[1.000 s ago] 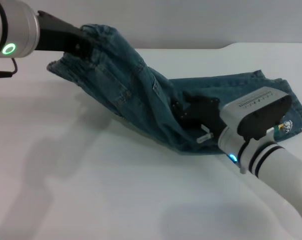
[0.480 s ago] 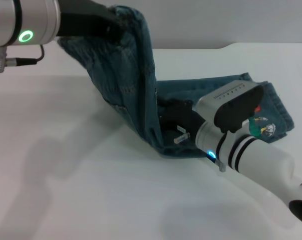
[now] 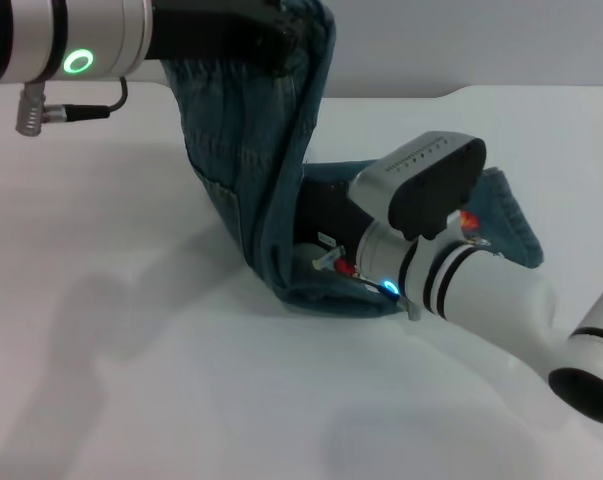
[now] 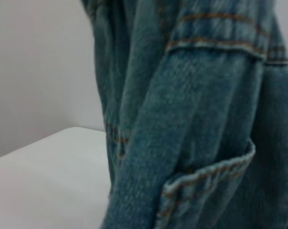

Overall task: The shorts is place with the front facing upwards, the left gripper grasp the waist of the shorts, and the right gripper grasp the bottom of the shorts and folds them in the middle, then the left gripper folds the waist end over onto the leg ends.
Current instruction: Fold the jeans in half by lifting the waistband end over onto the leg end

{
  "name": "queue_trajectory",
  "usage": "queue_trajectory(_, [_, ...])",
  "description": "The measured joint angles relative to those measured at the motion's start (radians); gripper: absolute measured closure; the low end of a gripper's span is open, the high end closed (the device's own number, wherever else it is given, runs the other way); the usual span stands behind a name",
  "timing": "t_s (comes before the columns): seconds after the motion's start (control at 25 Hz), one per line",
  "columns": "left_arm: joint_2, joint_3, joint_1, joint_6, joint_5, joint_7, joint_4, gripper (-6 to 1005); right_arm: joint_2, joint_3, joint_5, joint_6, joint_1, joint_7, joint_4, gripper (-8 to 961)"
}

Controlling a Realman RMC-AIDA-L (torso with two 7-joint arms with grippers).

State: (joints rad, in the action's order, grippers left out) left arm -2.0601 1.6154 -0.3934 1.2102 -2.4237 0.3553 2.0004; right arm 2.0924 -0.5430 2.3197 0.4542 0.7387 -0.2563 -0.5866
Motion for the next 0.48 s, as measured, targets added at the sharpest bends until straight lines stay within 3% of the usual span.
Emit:
queue_trajectory(0.24, [0.000,0.000,0.007,-0.008,0.010,0.004,-0.003,951,0.000,0.003,-0.001,-0.018,0.013,-0.011,0.001,647])
queue_trajectory(0.48, [0.001,0.000,0.038,-0.024,0.012,0.012,-0.003,951,-0.003,-0.047,0.001,0.062,-0.080,-0.003,0.046,647])
